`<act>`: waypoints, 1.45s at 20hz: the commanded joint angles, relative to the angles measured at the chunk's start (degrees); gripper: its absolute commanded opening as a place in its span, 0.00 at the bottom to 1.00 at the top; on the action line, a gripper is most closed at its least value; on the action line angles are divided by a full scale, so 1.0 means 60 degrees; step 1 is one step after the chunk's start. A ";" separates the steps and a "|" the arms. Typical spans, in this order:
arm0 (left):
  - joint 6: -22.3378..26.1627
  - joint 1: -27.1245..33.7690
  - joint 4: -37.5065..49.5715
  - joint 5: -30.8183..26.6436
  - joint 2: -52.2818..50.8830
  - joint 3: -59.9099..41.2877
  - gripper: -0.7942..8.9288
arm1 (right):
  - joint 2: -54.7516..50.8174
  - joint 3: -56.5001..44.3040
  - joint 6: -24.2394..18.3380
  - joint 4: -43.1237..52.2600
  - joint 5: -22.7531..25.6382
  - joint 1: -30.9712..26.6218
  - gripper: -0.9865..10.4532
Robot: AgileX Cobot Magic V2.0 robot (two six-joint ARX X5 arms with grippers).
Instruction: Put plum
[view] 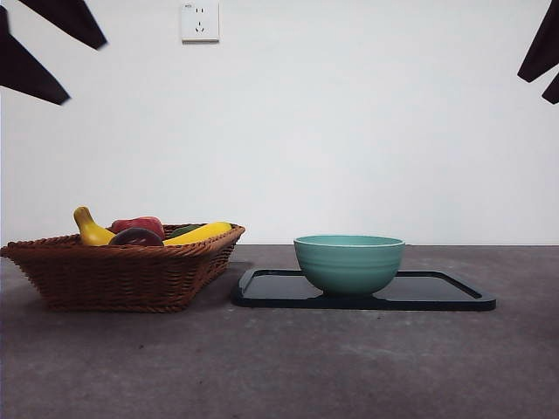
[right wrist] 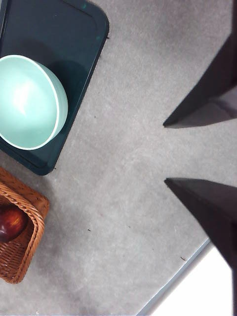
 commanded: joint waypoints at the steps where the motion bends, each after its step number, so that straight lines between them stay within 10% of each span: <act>1: 0.0018 -0.0044 -0.0189 0.0055 -0.0266 0.0157 0.43 | 0.0047 0.0062 -0.0036 0.0091 -0.0007 0.0058 0.23; 10: 0.0015 -0.0044 -0.0262 0.0055 -0.0601 0.0157 0.43 | 0.0047 0.0062 0.0124 0.0098 -0.0004 0.0058 0.23; 16: 0.0015 -0.0044 -0.0255 0.0055 -0.0601 0.0157 0.43 | 0.0543 0.0186 0.2073 0.1883 0.0346 0.0011 0.35; 29: 0.0015 -0.0044 -0.0270 0.0055 -0.0601 0.0157 0.43 | 0.7388 0.3697 0.1636 0.2805 0.0433 -0.0659 0.35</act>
